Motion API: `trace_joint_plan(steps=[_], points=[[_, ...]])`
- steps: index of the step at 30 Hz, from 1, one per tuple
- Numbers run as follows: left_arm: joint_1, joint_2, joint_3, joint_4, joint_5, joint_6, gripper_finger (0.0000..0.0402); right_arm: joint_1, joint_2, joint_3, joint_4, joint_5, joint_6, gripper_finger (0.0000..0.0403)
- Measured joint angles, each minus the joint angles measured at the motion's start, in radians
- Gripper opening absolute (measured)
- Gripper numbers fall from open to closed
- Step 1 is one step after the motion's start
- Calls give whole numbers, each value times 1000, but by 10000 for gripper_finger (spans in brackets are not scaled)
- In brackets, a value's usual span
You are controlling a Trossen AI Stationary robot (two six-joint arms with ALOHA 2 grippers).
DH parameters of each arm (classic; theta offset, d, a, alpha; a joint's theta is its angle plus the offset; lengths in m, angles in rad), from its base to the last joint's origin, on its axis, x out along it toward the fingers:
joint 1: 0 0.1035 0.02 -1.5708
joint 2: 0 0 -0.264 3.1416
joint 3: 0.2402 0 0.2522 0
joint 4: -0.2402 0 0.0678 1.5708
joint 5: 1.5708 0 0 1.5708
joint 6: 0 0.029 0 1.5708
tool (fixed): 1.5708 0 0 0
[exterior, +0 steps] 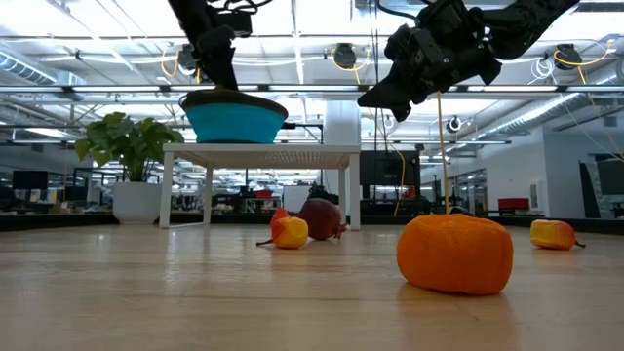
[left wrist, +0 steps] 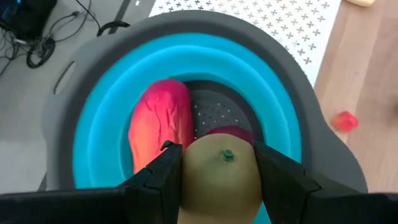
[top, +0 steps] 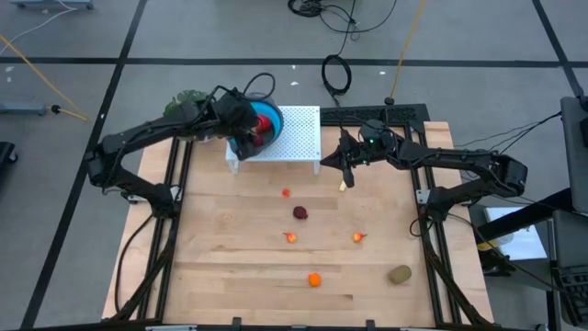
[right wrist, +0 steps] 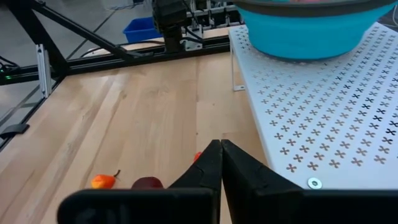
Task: Pick & Place Fruit
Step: Put the kiwi into the strainer bowl on the shelf
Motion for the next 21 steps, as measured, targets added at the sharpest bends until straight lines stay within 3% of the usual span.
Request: trace_joint_plan(steps=[21], points=[[48, 30, -2, -56, 70, 77, 168, 0, 0, 0, 0, 0, 16, 1]])
